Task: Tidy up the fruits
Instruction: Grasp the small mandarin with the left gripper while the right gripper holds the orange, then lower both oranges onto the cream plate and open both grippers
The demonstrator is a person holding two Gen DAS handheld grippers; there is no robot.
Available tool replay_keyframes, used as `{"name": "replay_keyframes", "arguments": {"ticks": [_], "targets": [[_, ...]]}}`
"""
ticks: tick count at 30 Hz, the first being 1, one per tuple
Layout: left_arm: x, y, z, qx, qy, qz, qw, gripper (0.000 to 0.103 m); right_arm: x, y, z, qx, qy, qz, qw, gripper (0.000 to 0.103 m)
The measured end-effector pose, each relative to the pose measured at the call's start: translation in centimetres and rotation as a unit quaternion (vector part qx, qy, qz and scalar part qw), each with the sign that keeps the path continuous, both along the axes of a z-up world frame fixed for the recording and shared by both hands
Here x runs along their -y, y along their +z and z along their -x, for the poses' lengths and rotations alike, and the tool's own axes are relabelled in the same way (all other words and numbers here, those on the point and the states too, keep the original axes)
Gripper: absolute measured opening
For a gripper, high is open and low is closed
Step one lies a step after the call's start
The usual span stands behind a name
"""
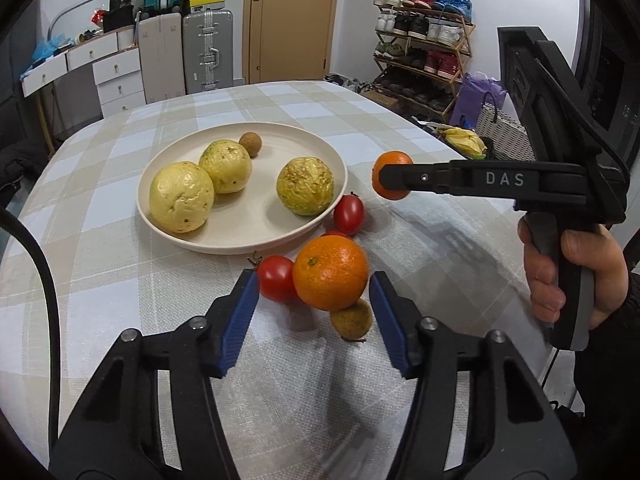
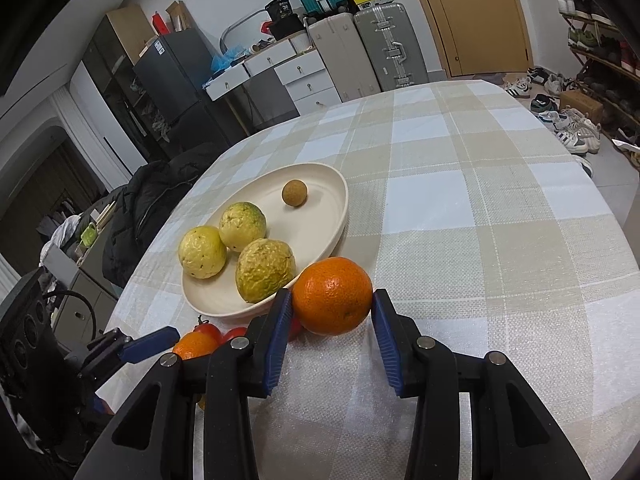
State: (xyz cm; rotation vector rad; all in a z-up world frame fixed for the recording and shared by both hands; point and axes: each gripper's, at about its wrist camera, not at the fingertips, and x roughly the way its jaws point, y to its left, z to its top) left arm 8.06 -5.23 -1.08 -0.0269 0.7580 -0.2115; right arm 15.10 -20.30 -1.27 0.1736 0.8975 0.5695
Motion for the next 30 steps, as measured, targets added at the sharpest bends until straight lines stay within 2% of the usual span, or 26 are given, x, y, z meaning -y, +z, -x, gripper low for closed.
{"name": "replay_keyframes", "arguments": {"ticks": [6,10,19,30], "targets": [[0.5,-0.2,-0.2,-0.003,-0.012,0.007,0.9999,0.047,0.0,0.2,0.0,0.004,0.0,-0.002,1.0,0.041],[0.7,-0.4,-0.5,-0.005,-0.013,0.003,0.9999,0.037,0.0,0.2,0.0,0.002,0.0,-0.002,1.0,0.041],[0.4,-0.3,-0.3,-0.001,-0.014,0.015,0.9998,0.035,0.0,0.3,0.0,0.005,0.004,-0.002,1.0,0.041],[-0.8,1.2,0.3,0.025,-0.001,0.027,0.9993,0.035,0.1,0.7,0.3,0.014,0.008,-0.012,1.0,0.041]]}}
